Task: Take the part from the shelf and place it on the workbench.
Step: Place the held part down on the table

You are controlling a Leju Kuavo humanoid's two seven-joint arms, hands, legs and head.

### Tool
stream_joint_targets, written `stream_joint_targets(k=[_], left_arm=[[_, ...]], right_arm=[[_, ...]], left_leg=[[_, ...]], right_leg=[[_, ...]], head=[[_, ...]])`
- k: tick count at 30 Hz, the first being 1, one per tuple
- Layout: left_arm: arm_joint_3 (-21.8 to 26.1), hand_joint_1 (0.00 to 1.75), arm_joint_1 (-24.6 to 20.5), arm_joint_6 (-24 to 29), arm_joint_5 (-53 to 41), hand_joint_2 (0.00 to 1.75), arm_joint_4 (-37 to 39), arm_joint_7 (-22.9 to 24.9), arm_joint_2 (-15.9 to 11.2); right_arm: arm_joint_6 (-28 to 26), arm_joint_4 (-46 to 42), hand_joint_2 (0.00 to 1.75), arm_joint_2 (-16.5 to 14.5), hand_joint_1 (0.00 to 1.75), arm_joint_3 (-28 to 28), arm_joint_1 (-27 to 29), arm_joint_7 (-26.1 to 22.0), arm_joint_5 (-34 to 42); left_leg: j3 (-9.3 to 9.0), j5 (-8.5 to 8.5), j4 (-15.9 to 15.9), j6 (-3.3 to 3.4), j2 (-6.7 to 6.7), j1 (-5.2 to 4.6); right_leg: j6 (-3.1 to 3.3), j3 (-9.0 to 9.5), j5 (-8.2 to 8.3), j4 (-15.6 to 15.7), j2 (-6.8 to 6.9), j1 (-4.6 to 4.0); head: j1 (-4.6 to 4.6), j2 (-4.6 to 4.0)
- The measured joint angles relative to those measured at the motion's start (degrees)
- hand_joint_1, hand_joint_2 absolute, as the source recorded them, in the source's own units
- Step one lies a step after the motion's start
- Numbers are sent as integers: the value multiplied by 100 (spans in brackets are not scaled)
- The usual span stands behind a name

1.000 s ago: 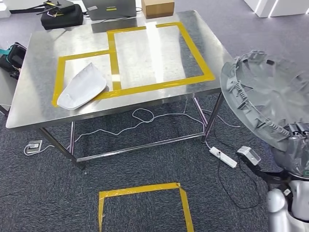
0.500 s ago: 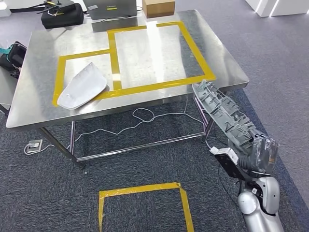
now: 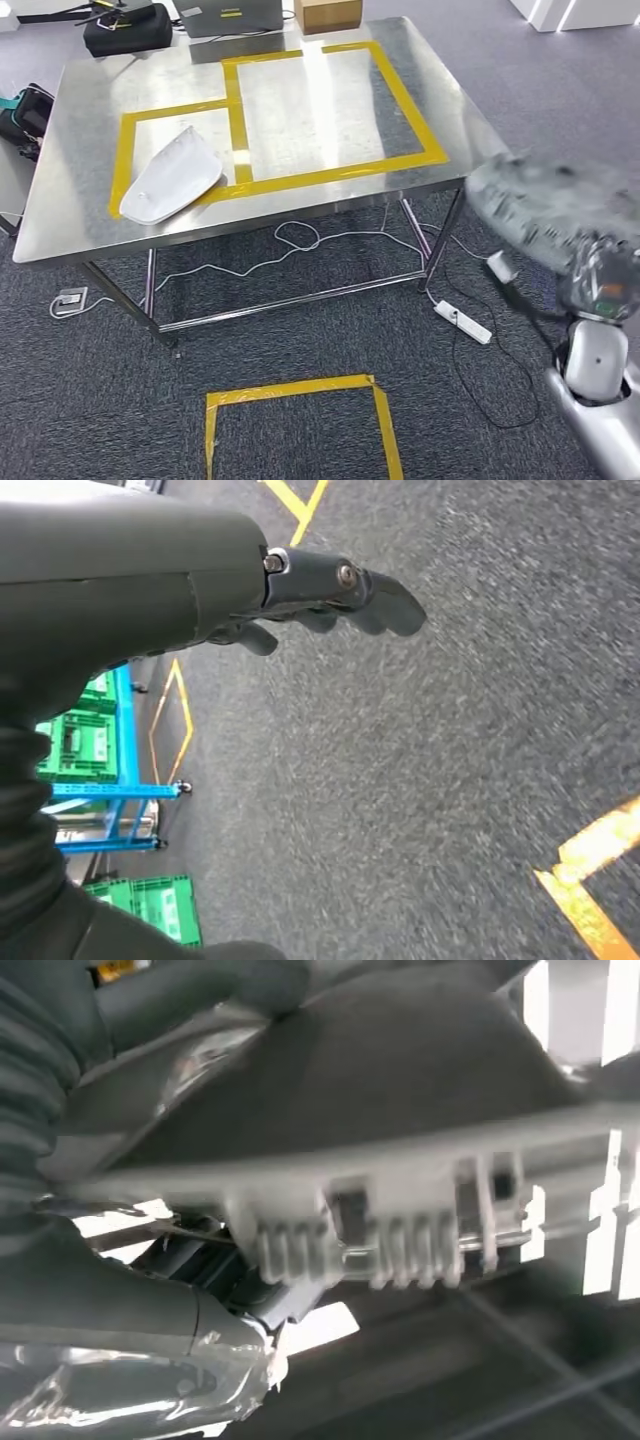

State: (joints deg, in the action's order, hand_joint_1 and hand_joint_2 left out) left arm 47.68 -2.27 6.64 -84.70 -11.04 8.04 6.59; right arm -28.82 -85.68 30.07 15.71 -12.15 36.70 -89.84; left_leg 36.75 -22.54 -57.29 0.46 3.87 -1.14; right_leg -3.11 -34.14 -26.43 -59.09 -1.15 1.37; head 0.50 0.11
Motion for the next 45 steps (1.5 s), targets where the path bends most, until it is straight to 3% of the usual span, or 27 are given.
stream_joint_targets(k=[1, 4, 7, 10, 23, 28, 35, 45], left_arm=[[5, 0, -8, 1, 0, 175, 0, 1, -3], [13, 0, -3, 5, 1, 175, 0, 1, -17], [14, 0, -23, 17, 1, 175, 1, 1, -14], [13, 0, -15, 33, -2, 175, 2, 1, 1], [12, 0, -4, 151, -11, 175, 2, 2, 4], [12, 0, -8, 234, -20, 175, 1, 34, 11], [12, 0, -3, 286, -22, 175, 1, 43, 12], [12, 0, -3, 311, -32, 175, 1, 42, 14]], right_arm=[[172, 15, 175, 342, 175, 536, -332, 314, -11], [314, 75, 175, 1097, 175, 1992, -887, 341, -25], [312, 138, 175, 1409, 175, 2787, -1009, 284, -12], [317, 187, 175, 1558, 175, 3228, -1053, 265, -8], [261, 435, 175, 1697, 175, 3861, -1221, 325, 1], [498, 250, 175, 1886, 175, 4180, -1867, 324, 2], [1036, -652, 175, 2282, 175, 4608, -2939, 325, -3], [1043, -1178, 175, 2408, 175, 4962, -3309, 325, 0]], left_leg=[[-7, 4, 0, 1, -7, 4], [-42, -5, -1, 6, -19, 21], [-39, -3, -1, 13, -7, 25], [-15, 10, -1, 11, 27, 29], [-10, 7, -1, 9, 14, 20], [-9, 12, -1, 11, 4, 18], [-10, 15, -1, 15, 4, 18], [-9, 14, -1, 15, 5, 17]], right_leg=[[0, -7, 5, 8, -9, 1], [0, 35, 5, 28, -23, -14], [1, 47, 4, 30, 2, -21], [2, 37, 2, 30, 45, -25], [-2, 30, 6, 31, 21, -18], [-10, 23, 15, 31, 10, -14], [-8, 23, 17, 31, 10, -14], [-9, 23, 17, 32, 11, -14]], head=[[-3, 0], [12, 0], [12, 0], [11, 0], [11, 0], [11, 0], [10, 0], [11, 0]])
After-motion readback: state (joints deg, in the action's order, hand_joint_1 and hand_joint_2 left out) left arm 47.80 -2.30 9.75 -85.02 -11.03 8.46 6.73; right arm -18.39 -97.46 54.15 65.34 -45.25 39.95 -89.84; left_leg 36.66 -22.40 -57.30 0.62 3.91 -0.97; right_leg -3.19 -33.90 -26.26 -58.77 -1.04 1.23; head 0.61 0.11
